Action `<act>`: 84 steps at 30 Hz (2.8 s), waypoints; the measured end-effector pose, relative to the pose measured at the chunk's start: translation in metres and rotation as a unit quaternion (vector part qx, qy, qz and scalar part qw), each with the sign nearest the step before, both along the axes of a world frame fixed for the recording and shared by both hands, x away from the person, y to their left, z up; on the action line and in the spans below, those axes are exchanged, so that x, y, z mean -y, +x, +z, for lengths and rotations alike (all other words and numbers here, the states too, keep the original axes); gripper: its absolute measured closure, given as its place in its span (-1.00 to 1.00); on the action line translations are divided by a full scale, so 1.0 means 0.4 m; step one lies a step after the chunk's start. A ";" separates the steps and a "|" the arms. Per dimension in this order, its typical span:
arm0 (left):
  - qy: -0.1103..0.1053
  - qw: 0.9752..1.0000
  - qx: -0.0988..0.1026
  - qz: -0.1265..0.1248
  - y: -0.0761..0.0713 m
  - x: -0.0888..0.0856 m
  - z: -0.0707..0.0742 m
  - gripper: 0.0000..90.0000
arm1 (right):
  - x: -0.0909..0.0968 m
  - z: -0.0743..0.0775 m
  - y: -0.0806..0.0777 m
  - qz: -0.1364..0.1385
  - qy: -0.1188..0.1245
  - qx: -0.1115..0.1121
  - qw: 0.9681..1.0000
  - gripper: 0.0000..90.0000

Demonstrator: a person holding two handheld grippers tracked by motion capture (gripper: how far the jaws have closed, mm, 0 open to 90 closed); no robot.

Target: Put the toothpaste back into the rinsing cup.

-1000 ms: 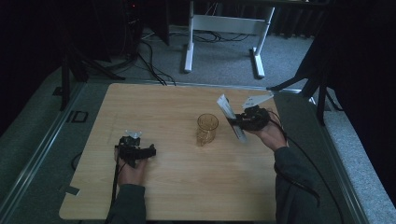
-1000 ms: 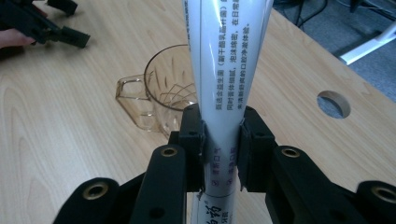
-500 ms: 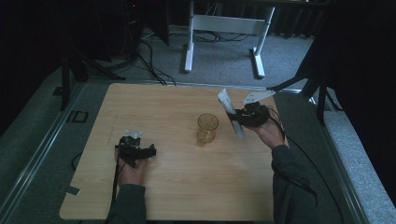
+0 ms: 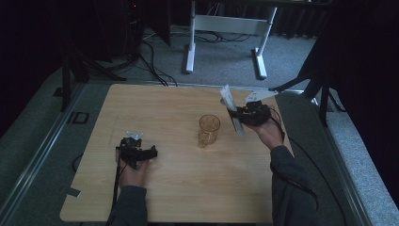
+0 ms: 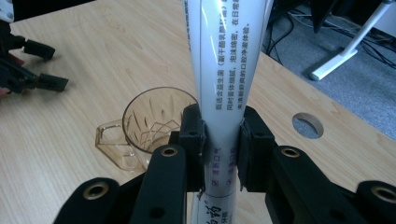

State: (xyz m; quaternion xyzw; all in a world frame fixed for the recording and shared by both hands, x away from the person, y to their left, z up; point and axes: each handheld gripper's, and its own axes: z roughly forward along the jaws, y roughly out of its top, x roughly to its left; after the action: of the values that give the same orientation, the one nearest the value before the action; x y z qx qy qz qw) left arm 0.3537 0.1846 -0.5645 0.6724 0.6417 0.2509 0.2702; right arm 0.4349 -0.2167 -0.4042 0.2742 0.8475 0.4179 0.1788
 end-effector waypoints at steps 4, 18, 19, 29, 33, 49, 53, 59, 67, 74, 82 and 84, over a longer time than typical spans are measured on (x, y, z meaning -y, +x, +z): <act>0.000 1.000 0.000 0.000 0.000 0.000 0.000 -0.95 | -0.004 -0.001 0.002 -0.005 0.005 0.004 1.000 0.67; 0.000 1.000 0.000 -0.001 0.000 0.000 0.000 -0.95 | 0.000 0.014 0.009 -0.028 0.021 0.019 0.999 0.67; 0.000 1.000 0.000 -0.001 0.000 0.000 0.000 -0.95 | -0.001 0.016 0.009 -0.029 0.021 0.021 0.999 0.67; 0.000 1.000 0.000 -0.001 0.000 0.000 0.000 -0.95 | -0.010 0.029 0.013 -0.037 0.036 0.028 0.998 0.67; 0.000 1.000 0.000 -0.001 0.000 0.000 0.000 -0.95 | -0.010 0.030 0.014 -0.043 0.040 0.031 0.998 0.67; 0.000 1.000 0.000 -0.001 0.000 0.000 0.000 -0.95 | -0.031 0.047 0.019 -0.049 0.054 0.042 0.996 0.67; 0.000 1.000 0.000 -0.001 0.000 0.000 0.000 -0.95 | -0.043 0.055 0.017 -0.044 0.064 0.046 0.996 0.67; 0.000 1.000 0.000 -0.001 0.000 0.000 0.000 -0.95 | -0.068 0.060 0.017 -0.038 0.069 0.048 0.996 0.67; 0.001 1.000 0.000 -0.002 0.000 0.000 0.000 -0.95 | -0.108 0.056 0.019 -0.027 0.072 0.048 0.996 0.67; 0.000 1.000 0.000 -0.001 0.000 0.000 0.000 -0.95 | -0.135 0.044 0.022 -0.022 0.078 0.043 0.996 0.67; 0.000 1.000 0.000 -0.001 0.000 0.000 0.000 -0.95 | -0.150 0.015 0.030 -0.029 0.078 0.034 0.996 0.66; 0.000 1.000 0.000 -0.001 0.000 0.000 0.000 -0.95 | -0.154 0.011 0.031 -0.031 0.078 0.035 0.996 0.66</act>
State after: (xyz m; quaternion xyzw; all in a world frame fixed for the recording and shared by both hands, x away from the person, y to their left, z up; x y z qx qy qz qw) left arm 0.3538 0.1846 -0.5644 0.6733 0.6410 0.2505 0.2701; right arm 0.4471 -0.1551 -0.3998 0.2986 0.7966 0.4862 0.1994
